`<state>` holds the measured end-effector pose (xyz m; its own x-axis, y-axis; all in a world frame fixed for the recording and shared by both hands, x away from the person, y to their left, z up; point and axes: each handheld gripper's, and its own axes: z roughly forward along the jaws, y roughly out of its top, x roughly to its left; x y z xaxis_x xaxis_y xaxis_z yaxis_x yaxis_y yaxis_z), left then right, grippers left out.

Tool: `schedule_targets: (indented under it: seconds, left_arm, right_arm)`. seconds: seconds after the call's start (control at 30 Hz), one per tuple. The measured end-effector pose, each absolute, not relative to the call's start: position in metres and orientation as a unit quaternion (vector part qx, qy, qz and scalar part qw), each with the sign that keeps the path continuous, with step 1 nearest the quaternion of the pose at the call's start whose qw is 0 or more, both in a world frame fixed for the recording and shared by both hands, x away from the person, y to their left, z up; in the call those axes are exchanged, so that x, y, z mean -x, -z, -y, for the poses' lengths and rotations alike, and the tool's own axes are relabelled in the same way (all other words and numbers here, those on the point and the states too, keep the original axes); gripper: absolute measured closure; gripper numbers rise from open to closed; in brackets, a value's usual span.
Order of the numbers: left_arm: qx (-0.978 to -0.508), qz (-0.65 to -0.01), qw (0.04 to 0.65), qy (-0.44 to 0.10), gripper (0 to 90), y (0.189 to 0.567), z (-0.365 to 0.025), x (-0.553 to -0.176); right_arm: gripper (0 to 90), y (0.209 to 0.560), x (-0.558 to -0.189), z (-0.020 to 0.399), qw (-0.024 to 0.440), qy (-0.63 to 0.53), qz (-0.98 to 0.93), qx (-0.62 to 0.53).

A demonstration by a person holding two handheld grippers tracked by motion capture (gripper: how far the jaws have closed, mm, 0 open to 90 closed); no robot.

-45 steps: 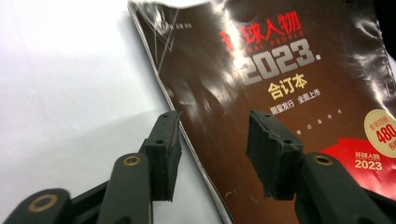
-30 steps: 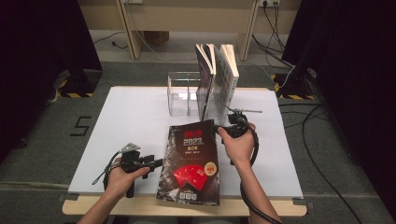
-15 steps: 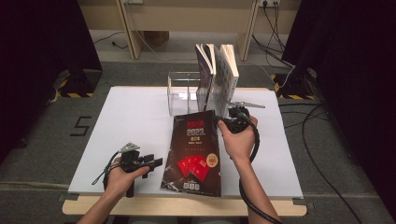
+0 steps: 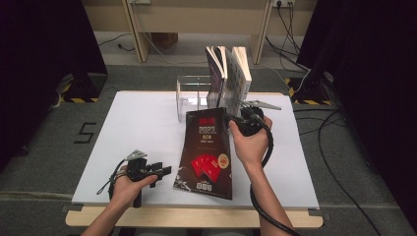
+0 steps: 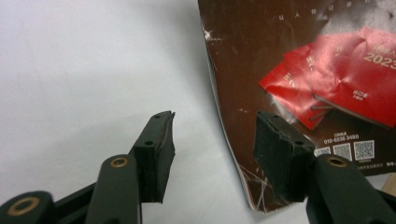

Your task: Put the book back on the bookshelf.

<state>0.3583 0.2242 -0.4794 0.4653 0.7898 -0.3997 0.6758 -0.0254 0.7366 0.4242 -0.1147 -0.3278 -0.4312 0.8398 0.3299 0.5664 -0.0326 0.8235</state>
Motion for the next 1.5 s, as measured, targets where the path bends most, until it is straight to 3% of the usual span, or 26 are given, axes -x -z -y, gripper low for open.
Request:
schedule_targets:
  seconds: [1.5]
  left_arm:
    - [-0.71, -0.513, 0.478, -0.063, 46.7, 0.476, -0.227, -0.361]
  right_arm:
    - [87.9, 0.291, -0.448, 0.074, 0.215, -0.564, -0.64, -0.476]
